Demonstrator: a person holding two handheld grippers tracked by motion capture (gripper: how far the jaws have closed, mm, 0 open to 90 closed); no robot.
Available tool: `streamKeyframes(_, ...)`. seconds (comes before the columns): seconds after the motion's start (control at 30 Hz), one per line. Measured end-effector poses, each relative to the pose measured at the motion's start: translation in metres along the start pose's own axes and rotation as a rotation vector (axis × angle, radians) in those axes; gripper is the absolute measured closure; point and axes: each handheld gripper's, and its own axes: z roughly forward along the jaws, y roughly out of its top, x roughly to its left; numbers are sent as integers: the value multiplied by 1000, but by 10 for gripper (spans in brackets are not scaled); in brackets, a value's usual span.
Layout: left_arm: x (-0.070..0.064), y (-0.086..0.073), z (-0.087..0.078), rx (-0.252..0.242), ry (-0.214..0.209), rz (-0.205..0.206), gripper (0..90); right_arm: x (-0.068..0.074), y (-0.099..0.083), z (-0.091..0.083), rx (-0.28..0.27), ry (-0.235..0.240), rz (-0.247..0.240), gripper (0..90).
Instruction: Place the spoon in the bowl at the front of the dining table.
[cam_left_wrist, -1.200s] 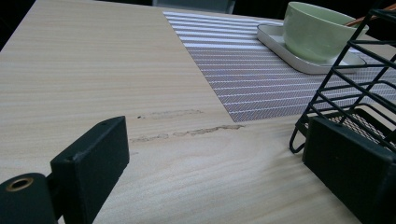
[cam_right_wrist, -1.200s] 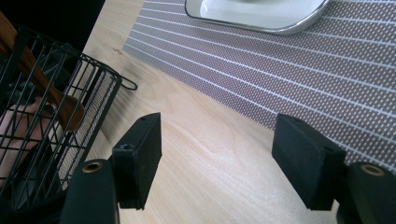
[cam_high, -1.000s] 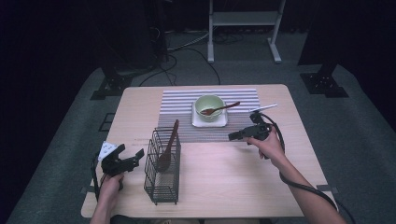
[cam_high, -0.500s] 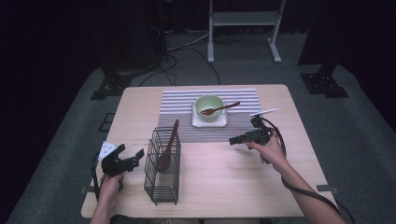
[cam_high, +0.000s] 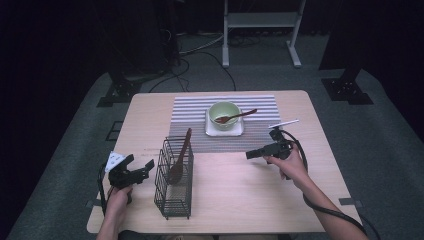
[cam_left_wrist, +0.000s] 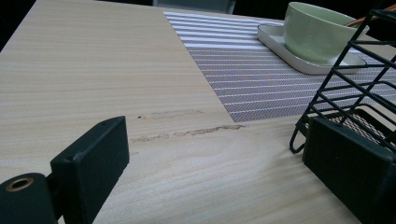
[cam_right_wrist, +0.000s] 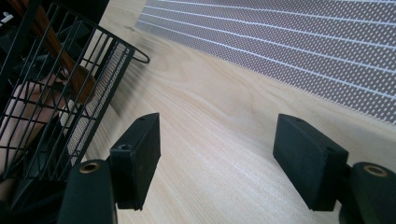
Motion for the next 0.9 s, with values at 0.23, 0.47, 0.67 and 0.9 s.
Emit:
streamKeyframes(0.23,0,0,0,-1,-1,0,64,-1,-5,1,-2,10,-1,306)
streamKeyframes(0.47,0,0,0,0,-1,0,64,0,-13,-2,-11,27,-1,307)
streamKeyframes(0.67,0,0,0,0,1,0,64,2,-20,-3,-14,30,-9,306)
streamKeyframes(0.9,0,0,0,0,0,-3,64,6,-29,-1,-10,45,-13,301)
